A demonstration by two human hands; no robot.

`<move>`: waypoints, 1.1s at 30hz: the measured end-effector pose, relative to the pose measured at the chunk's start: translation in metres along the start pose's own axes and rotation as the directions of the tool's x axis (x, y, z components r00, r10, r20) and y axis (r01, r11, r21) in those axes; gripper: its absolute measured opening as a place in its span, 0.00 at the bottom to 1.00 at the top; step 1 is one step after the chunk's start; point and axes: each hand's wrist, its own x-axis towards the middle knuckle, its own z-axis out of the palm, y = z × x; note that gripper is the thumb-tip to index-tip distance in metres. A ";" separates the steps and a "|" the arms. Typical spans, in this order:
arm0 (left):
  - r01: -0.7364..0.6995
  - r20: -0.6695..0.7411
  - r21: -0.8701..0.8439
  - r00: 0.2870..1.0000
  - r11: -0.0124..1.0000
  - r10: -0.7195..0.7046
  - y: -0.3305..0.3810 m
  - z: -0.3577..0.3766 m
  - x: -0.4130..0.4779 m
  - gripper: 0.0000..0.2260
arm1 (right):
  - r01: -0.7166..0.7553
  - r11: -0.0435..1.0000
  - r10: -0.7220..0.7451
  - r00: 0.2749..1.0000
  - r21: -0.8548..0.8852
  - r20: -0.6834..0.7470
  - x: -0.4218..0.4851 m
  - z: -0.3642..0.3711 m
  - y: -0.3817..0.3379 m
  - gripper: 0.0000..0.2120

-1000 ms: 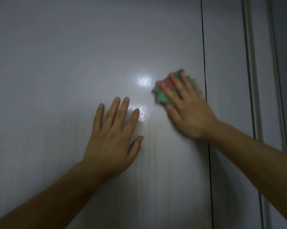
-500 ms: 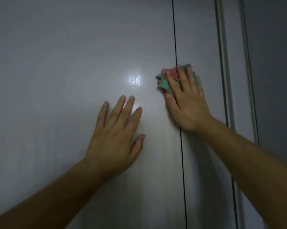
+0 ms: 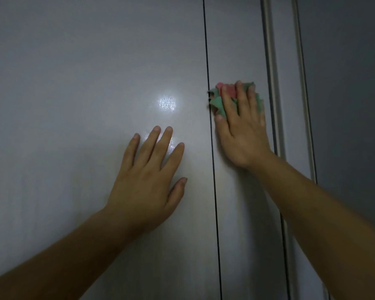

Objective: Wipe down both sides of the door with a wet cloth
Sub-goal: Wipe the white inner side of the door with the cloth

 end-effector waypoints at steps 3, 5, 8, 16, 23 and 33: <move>0.010 0.028 0.020 1.000 1.000 -0.010 0.004 0.000 0.000 0.32 | 0.014 1.000 -0.014 1.000 0.003 -0.013 -0.051 0.014 -0.001 0.29; 0.022 0.056 0.024 0.998 0.999 -0.024 0.006 -0.001 0.001 0.33 | 0.056 0.998 -0.055 0.998 -0.025 0.030 -0.085 0.019 0.003 0.30; 0.034 0.077 0.032 0.996 0.999 -0.036 0.009 0.000 0.002 0.34 | 0.038 0.999 -0.037 0.998 -0.029 0.056 -0.065 0.010 0.017 0.30; 0.038 0.023 0.026 0.999 0.999 -0.039 0.012 0.006 0.001 0.32 | -0.174 0.985 0.175 0.984 0.011 -0.037 -0.091 0.016 0.009 0.29; 0.035 0.014 0.031 0.999 0.999 -0.035 0.011 0.006 0.002 0.33 | -0.190 0.982 0.190 0.982 0.002 0.007 -0.100 0.018 0.010 0.30; -0.007 -0.110 0.027 0.994 1.000 0.010 -0.003 0.011 -0.017 0.30 | 0.061 0.998 -0.060 0.996 -0.022 0.069 -0.165 0.037 -0.023 0.31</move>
